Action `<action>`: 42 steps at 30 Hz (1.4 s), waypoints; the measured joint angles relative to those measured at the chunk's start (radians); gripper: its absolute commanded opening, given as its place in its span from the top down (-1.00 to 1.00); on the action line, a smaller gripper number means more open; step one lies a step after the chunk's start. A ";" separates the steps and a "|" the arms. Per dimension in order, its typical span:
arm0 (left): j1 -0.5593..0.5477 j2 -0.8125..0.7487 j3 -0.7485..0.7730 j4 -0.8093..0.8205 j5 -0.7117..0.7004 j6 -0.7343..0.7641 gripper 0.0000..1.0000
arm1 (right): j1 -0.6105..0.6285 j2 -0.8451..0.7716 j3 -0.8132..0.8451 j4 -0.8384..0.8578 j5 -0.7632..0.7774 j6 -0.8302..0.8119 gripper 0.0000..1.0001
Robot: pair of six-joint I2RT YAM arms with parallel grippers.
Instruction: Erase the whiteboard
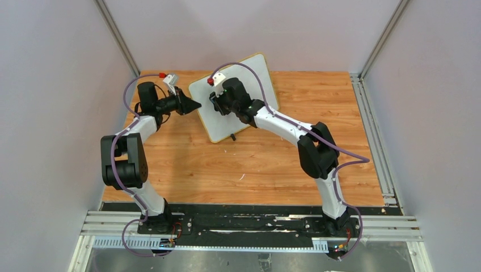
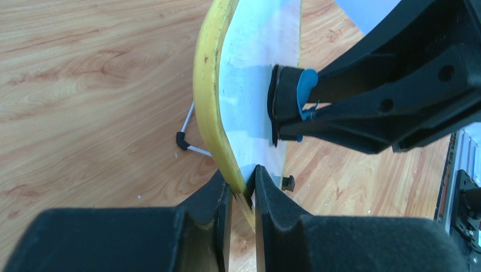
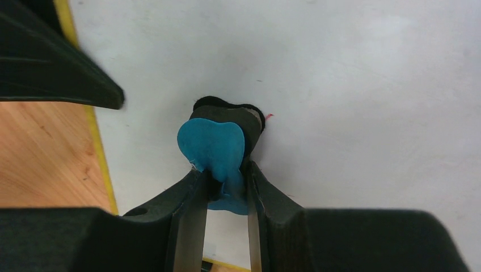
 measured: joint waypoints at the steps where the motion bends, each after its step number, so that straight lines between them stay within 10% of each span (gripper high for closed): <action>1: 0.000 0.000 0.000 0.000 0.001 0.000 1.00 | 0.008 0.004 0.006 0.000 -0.001 0.000 0.99; 42: -0.013 -0.010 0.001 -0.003 -0.003 0.013 1.00 | -0.176 -0.039 -0.020 -0.003 -0.071 -0.019 0.99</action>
